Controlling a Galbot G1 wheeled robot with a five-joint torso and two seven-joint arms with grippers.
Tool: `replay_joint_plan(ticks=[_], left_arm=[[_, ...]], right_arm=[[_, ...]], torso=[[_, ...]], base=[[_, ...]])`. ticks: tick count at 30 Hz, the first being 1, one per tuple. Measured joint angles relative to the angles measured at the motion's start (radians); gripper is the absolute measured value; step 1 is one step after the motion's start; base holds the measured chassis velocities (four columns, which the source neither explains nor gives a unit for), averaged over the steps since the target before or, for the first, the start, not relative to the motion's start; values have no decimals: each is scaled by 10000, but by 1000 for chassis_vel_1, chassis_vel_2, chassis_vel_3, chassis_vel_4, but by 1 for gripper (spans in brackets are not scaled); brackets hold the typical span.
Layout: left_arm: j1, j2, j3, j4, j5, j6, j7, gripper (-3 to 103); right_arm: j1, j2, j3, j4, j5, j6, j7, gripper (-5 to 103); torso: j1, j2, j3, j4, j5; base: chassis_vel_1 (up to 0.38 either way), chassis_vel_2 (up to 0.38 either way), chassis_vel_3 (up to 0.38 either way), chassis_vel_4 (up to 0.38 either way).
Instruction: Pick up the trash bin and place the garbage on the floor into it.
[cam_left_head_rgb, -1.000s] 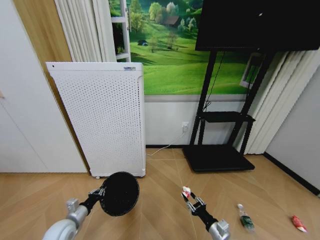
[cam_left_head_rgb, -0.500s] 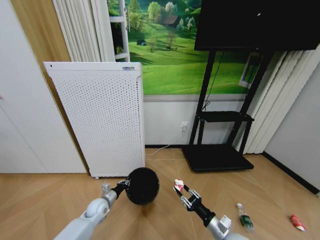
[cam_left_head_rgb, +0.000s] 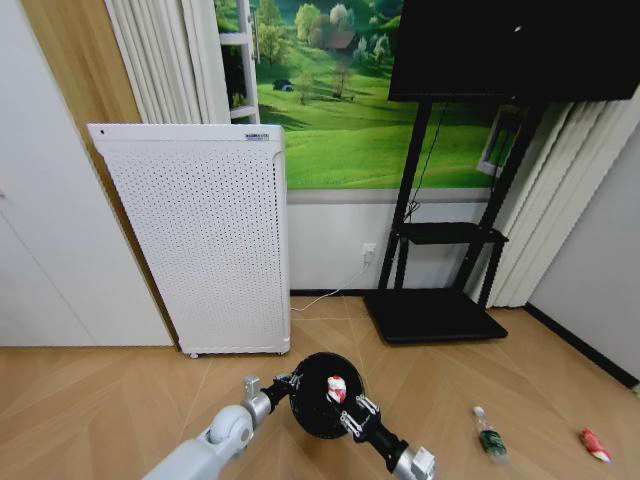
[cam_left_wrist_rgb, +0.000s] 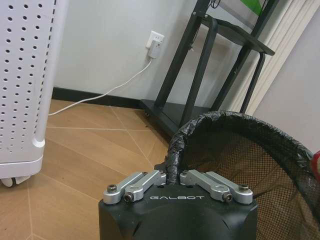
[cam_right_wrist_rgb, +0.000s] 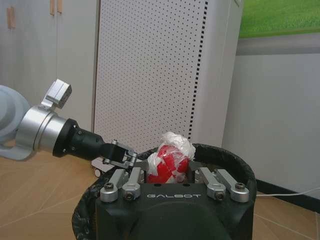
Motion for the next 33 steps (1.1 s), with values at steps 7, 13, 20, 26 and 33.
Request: replay_joint_plan(ticks=[7, 13, 20, 26, 33], left_arm=[[493, 39, -388, -255, 46, 19, -108, 6], [889, -203, -794, -330, 230, 65, -210, 6], [1535, -333, -2033, -497, 264, 46, -265, 6], [2759, -325, -3697, -1090, 180, -107, -229, 6], [4198, -194, -4675, -1901, 567, -312, 7, 6]], right_arm=[[-87, 265, -29, -5, -47, 72, 117, 58], [-78, 611, -201, 22, 53, 395, 115, 80], [-279, 883, 62, 337, 494, 662, 252, 100], [-587, 748, 402, 570, 643, 572, 425, 100], [-987, 1181, 733, 716, 553, 561, 492, 100]], torso=[[0, 0, 0, 0, -2], [0, 1, 0, 0, -3], [0, 1, 0, 0, -4], [0, 1, 0, -3, -5], [-1, 2, -1, -3, -3]], base=[[0, 0, 0, 0], [0, 0, 0, 0], [0, 0, 0, 0], [0, 0, 0, 0], [0, 0, 0, 0]])
